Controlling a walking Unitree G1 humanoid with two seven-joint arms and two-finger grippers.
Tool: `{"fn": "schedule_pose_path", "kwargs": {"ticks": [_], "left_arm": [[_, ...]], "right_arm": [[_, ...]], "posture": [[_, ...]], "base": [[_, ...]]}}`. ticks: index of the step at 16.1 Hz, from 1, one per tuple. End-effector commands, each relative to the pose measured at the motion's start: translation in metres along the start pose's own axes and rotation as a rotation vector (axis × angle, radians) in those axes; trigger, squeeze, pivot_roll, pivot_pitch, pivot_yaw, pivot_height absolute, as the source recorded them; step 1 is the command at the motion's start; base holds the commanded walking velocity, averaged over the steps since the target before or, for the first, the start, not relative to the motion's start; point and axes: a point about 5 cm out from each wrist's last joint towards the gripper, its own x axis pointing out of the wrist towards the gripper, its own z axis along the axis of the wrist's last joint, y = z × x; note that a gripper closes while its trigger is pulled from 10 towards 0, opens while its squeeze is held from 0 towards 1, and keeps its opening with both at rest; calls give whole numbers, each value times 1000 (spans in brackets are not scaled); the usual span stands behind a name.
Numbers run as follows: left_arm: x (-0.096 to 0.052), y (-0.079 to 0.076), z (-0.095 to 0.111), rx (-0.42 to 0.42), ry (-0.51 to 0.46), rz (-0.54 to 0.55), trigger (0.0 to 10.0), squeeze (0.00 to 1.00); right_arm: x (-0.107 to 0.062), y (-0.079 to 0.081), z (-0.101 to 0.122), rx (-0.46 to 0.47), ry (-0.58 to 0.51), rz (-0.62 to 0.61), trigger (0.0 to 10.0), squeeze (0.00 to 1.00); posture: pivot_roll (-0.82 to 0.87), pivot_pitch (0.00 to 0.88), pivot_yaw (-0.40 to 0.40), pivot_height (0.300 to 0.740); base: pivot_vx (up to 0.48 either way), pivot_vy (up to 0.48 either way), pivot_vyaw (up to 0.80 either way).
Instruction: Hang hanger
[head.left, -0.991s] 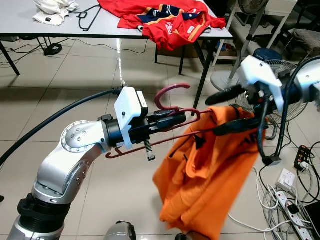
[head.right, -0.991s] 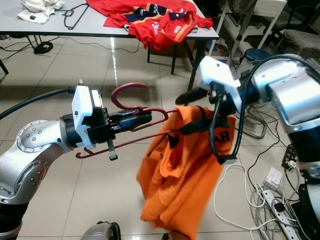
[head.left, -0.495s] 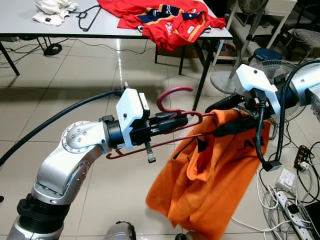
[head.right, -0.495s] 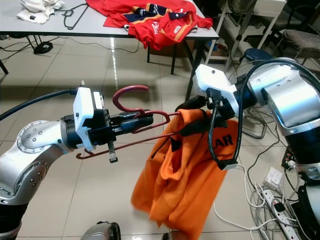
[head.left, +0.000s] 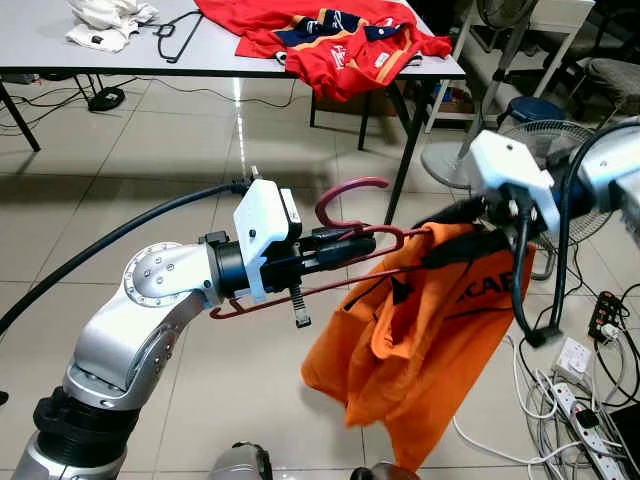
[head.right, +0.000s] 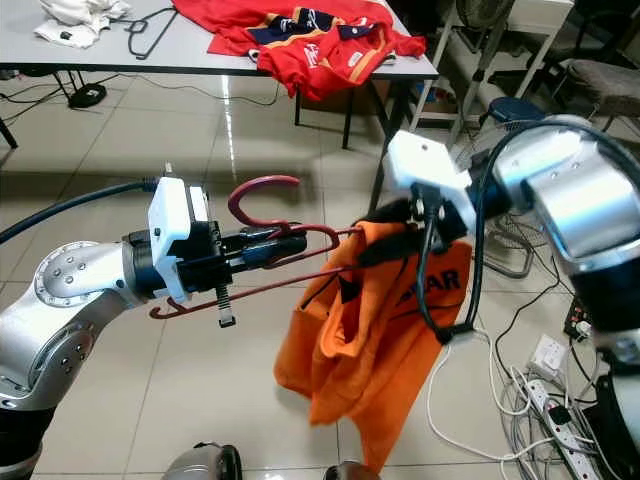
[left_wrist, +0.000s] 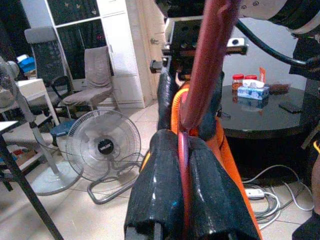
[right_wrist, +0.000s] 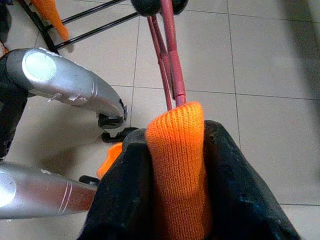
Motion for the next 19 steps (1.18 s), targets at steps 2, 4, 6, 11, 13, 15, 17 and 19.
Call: {"fn": "schedule_pose_path", "kwargs": {"ticks": [2, 4, 6, 11, 13, 15, 17, 19], "left_arm": [[4, -1, 12, 53, -51, -11, 10000, 0], [3, 1, 12, 56, -52, 2, 10000, 0], [3, 2, 12, 56, -51, 13, 10000, 0], [1, 9, 10, -13, -52, 44, 10000, 1000], [-1, 10, 11, -21, -56, 38, 10000, 1000], [-3, 12, 15, -35, -74, 29, 10000, 1000], [-8, 18, 24, -60, -113, 46, 10000, 1000], [-15, 23, 26, -63, -115, 56, 10000, 1000]], "right_arm": [[-5, 3, 0, -29, 17, -7, 0, 0], [-4, 3, -1, -34, 20, -10, 0, 0], [-4, 2, -2, -39, 22, -18, 0, 0], [-1, 1, -4, -41, 4, -46, 0, 0], [1, 4, -6, -40, 4, -46, 0, 0], [2, 6, -8, -33, 1, -53, 0, 0], [1, 10, -14, -8, -2, -67, 0, 0], [3, 17, -25, 21, 11, -78, 0, 0]], "posture": [[-91, 59, -38, 740], [-91, 57, -38, 740], [-91, 52, -41, 740], [-89, 57, -37, 740], [-87, 58, -23, 740], [-86, 56, -20, 740], [-85, 52, -15, 740], [-84, 47, -8, 740]], "base": [[0, 0, 0], [0, 0, 0], [0, 0, 0], [0, 0, 0], [0, 0, 0], [0, 0, 0], [0, 0, 0], [0, 0, 0]]}}
